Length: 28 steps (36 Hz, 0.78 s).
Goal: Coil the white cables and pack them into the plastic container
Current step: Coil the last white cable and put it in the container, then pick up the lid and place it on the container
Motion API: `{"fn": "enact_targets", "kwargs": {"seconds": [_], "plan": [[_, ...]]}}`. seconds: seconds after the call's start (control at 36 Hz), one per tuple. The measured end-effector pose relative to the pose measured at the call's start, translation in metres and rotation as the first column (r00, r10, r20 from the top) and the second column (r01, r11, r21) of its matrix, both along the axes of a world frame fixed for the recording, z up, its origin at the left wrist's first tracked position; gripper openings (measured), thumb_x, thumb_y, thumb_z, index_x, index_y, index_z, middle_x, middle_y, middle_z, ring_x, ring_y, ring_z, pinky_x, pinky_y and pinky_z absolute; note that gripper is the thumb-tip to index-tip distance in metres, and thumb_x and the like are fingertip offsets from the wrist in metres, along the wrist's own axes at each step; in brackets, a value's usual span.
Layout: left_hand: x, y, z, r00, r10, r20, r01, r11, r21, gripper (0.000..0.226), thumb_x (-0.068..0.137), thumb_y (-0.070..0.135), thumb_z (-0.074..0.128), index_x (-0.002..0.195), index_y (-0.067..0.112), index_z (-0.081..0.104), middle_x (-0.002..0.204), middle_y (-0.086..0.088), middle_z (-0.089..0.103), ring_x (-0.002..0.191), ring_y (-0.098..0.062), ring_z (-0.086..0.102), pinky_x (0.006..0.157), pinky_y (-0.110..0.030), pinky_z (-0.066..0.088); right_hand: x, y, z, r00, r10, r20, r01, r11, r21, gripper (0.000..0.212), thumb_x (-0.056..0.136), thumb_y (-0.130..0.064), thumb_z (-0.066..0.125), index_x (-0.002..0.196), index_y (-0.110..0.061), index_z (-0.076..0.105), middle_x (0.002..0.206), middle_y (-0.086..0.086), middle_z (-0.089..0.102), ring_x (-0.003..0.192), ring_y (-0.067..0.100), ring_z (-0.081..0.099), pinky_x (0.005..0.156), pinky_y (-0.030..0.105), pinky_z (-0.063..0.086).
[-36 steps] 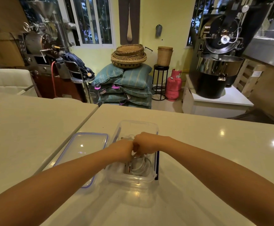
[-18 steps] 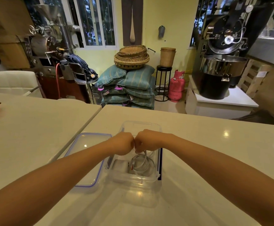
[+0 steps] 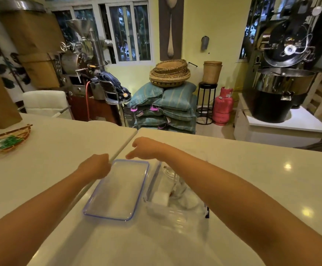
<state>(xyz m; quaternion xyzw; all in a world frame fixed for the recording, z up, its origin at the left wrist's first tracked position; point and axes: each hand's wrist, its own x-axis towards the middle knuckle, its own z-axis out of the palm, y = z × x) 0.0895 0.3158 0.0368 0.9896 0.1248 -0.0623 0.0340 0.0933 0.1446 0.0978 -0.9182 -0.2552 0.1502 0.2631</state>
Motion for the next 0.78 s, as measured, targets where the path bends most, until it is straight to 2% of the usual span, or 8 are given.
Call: {"fn": "enact_targets", "kwargs": {"seconds": [0.06,0.14,0.22,0.33,0.44,0.56,0.67,0.78], "plan": [[-0.005,0.008,-0.010,0.998,0.022,-0.060,-0.021,1.000,0.021,0.040,0.095,0.035,0.033,0.120,0.007,0.049,0.122,-0.015,0.057,0.105,-0.029,0.057,0.089,-0.035,0.046,-0.003,0.010,-0.009,0.995,-0.006,-0.099,0.012,0.999,0.052,0.045,0.092,-0.015,0.051,0.132,0.003,0.040,0.142,0.018,0.040,0.129,0.030,0.039,0.104,0.033,0.033],[-0.012,0.011,-0.022,0.991,0.028,-0.129,-0.024,0.999,0.030,0.047,0.095,0.040,0.031,0.127,0.008,0.044,0.129,-0.016,0.054,0.114,-0.031,0.054,0.092,-0.034,0.043,-0.003,0.024,-0.023,0.983,-0.049,-0.178,0.049,0.999,-0.007,0.049,0.091,-0.016,0.051,0.133,0.006,0.037,0.144,0.020,0.037,0.131,0.032,0.037,0.105,0.035,0.032],[-0.014,0.011,-0.031,0.990,0.032,-0.136,-0.029,0.999,0.027,0.050,0.095,0.041,0.031,0.131,0.008,0.041,0.132,-0.016,0.053,0.117,-0.030,0.053,0.093,-0.033,0.043,0.002,0.035,-0.039,0.967,-0.117,-0.226,0.101,0.992,-0.081,0.052,0.091,-0.022,0.051,0.133,0.006,0.037,0.144,0.020,0.037,0.131,0.033,0.037,0.107,0.037,0.033],[-0.014,0.011,-0.037,0.990,0.058,-0.128,-0.055,0.998,0.029,0.051,0.095,0.042,0.030,0.132,0.009,0.040,0.130,-0.013,0.054,0.113,-0.028,0.056,0.092,-0.033,0.045,0.006,0.044,-0.050,0.942,-0.189,-0.276,0.159,0.979,-0.129,0.053,0.092,-0.023,0.048,0.136,0.004,0.034,0.144,0.020,0.033,0.133,0.037,0.032,0.113,0.049,0.026],[-0.014,0.013,-0.044,0.988,0.081,-0.132,-0.076,0.996,0.040,0.046,0.096,0.040,0.028,0.128,0.010,0.041,0.127,-0.010,0.056,0.110,-0.027,0.059,0.089,-0.031,0.046,0.010,0.049,-0.057,0.912,-0.271,-0.308,0.239,0.961,-0.138,0.055,0.092,-0.026,0.047,0.138,0.000,0.031,0.146,0.018,0.028,0.135,0.036,0.030,0.113,0.045,0.027],[-0.013,0.014,-0.048,0.990,0.080,-0.116,-0.076,0.996,0.039,0.042,0.097,0.036,0.026,0.129,0.010,0.039,0.131,-0.010,0.052,0.117,-0.027,0.053,0.092,-0.031,0.042,0.009,0.051,-0.064,0.882,-0.329,-0.337,0.313,0.944,-0.102,0.057,0.092,-0.030,0.047,0.140,-0.003,0.029,0.147,0.015,0.030,0.136,0.030,0.031,0.113,0.037,0.029],[-0.012,0.010,-0.047,0.990,0.089,-0.106,-0.090,0.996,-0.004,0.039,0.098,0.032,0.025,0.124,0.008,0.043,0.126,-0.010,0.056,0.109,-0.027,0.058,0.087,-0.031,0.045,0.007,0.061,-0.066,0.807,-0.401,-0.433,0.447,0.895,0.003,0.062,0.086,-0.026,0.052,0.137,0.000,0.028,0.143,0.014,0.037,0.130,0.033,0.038,0.108,0.041,0.036],[-0.010,0.011,-0.046,0.991,0.087,-0.099,-0.092,0.995,-0.045,0.039,0.098,0.028,0.026,0.122,0.005,0.046,0.125,-0.013,0.056,0.110,-0.028,0.058,0.089,-0.033,0.045,0.014,0.058,-0.062,0.746,-0.414,-0.521,0.541,0.833,0.113,0.061,0.087,-0.020,0.052,0.137,0.003,0.026,0.146,0.016,0.029,0.131,0.034,0.036,0.108,0.040,0.037]]}}
